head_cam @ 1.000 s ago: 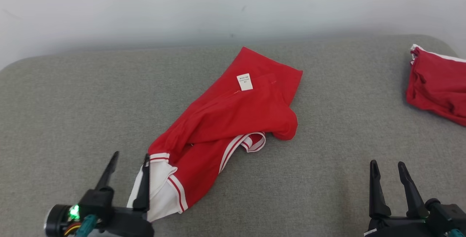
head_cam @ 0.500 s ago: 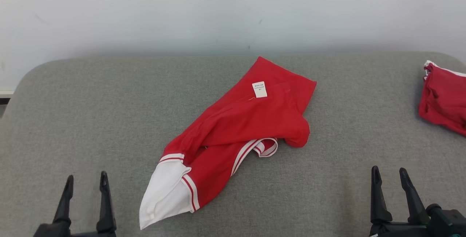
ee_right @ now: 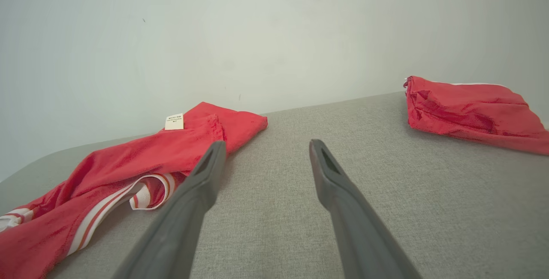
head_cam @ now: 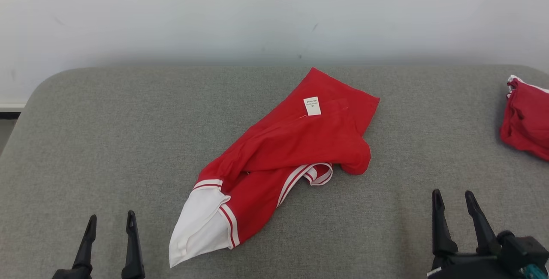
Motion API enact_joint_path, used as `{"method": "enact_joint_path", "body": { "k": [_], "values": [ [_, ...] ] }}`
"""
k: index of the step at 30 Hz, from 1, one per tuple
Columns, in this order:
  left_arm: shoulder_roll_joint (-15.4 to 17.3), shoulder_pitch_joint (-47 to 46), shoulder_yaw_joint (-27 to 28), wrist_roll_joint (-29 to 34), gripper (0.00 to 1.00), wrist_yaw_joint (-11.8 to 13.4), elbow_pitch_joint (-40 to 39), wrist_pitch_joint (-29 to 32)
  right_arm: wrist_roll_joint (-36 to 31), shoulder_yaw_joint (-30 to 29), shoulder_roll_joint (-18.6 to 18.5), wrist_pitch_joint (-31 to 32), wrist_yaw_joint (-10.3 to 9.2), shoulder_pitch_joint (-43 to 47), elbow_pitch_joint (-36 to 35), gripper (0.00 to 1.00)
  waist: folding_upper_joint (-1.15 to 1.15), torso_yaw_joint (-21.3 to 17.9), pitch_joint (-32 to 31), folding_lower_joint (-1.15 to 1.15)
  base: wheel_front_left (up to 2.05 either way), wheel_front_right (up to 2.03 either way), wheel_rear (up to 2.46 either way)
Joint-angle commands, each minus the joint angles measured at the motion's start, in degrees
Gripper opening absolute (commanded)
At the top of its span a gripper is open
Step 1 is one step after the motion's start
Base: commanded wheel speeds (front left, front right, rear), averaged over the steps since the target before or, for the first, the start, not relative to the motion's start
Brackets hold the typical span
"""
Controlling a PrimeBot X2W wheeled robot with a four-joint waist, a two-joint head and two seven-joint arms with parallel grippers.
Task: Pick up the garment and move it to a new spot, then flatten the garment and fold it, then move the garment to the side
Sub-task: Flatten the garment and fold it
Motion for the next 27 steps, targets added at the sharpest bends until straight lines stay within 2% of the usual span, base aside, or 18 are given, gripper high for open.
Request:
{"method": "enact_joint_path", "body": {
  "k": [1, 10, 18, 27],
  "values": [
    [-0.4, -0.9, 0.3, 0.6, 1.0, -0.3, 0.1, -0.2, -0.1, 0.6, -0.7, 0.4, -0.12, -2.0, 0.1, 1.0, 0.0, 0.4, 0.5, 0.0, 0.0, 0.0, 0.0],
    [-2.5, -3.4, 0.6, 2.4, 1.0, -1.9, 1.1, -0.2, -0.5, 2.3, -4.1, 5.3, -0.12, -13.2, 5.1, 1.0, 0.0, 3.4, 2.7, 0.0, 0.0, 0.0, 0.0],
    [-4.6, -5.9, 0.4, 3.0, 1.0, -3.4, 2.2, -0.2, -0.9, 4.9, -7.9, 8.6, -0.12, -25.5, 12.0, 1.0, 0.0, 7.8, 6.4, 0.0, 0.0, 0.0, 0.0],
    [-6.1, -9.3, -0.4, 2.8, 1.0, -4.8, 3.3, -0.2, 0.0, 9.0, -11.9, 10.8, -0.12, -37.1, 25.9, 1.0, 0.0, 12.1, 11.0, 0.0, 0.0, 0.0, 0.0]
  ]
}}
